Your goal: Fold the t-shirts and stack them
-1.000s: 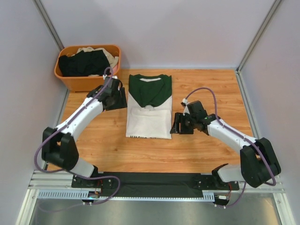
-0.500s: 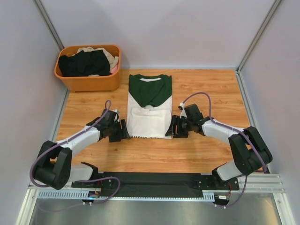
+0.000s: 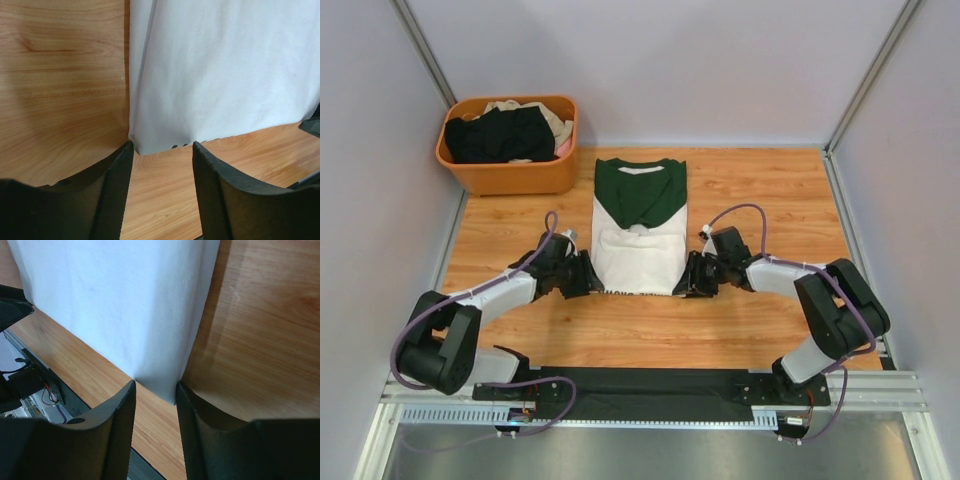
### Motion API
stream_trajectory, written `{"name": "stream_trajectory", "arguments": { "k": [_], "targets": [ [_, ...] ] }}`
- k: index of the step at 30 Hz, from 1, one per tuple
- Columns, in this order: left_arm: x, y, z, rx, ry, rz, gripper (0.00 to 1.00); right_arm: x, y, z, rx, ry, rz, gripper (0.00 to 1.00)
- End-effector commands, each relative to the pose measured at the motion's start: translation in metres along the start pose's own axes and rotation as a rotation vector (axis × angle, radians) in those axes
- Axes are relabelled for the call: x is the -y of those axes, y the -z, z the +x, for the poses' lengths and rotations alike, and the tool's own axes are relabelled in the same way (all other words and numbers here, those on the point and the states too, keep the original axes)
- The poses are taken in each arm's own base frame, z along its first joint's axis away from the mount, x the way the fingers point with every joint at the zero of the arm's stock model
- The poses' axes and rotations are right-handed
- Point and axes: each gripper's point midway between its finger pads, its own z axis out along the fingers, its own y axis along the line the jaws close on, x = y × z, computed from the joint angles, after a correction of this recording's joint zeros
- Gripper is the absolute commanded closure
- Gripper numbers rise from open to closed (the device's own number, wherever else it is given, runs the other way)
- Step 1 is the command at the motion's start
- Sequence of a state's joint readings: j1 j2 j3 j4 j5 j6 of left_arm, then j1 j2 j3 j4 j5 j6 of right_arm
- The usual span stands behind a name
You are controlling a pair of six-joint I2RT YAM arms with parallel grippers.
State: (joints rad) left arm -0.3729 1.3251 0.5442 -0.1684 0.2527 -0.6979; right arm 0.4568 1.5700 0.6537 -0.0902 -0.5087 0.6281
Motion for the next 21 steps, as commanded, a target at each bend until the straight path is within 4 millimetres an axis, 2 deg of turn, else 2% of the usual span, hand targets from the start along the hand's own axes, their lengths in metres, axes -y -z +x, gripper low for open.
{"name": "stream_trajectory", "arguments": {
  "k": [1,3,4,6,7,8,9,10,14,15,20,21],
  "targets": [
    [0.001,-0.006,-0.003,0.017,0.011,0.003,0.45,0.020,-0.009,0.008,-0.010,-0.014,0.051,0.62],
    [0.002,-0.009,-0.004,0.018,0.017,0.012,0.53,0.023,-0.010,0.009,-0.012,-0.018,0.056,0.65],
    [0.005,-0.009,-0.005,0.015,0.016,0.023,0.56,0.022,-0.011,0.009,-0.011,-0.015,0.052,0.71],
    [0.007,-0.011,-0.005,0.007,0.022,0.033,0.69,0.021,-0.011,0.008,-0.011,-0.012,0.050,0.79],
    [0.014,-0.010,-0.008,0.007,0.015,0.053,0.75,0.020,-0.011,0.007,-0.009,-0.009,0.046,0.90],
    [0.016,-0.010,-0.008,0.006,0.010,0.057,0.88,0.019,-0.010,0.006,-0.006,-0.004,0.046,0.95],
    [0.019,-0.009,-0.010,0.008,0.001,0.063,0.97,0.017,-0.008,0.005,0.003,0.004,0.041,0.99],
    [0.023,-0.007,-0.015,0.021,-0.005,0.063,1.00,0.015,-0.005,0.004,0.004,0.005,0.044,1.00],
    [0.030,0.015,-0.010,0.021,-0.036,0.033,1.00,0.008,0.014,0.004,0.032,0.031,0.058,1.00],
    [0.032,0.020,-0.009,0.025,-0.040,0.033,1.00,0.002,0.024,0.005,0.045,0.041,0.048,1.00],
    [0.038,0.061,0.013,0.032,-0.077,0.028,1.00,-0.006,0.058,0.020,0.070,0.044,0.077,1.00],
    [0.040,0.067,0.017,0.025,-0.071,0.037,1.00,-0.009,0.072,0.028,0.077,0.036,0.089,1.00]
  ]
}}
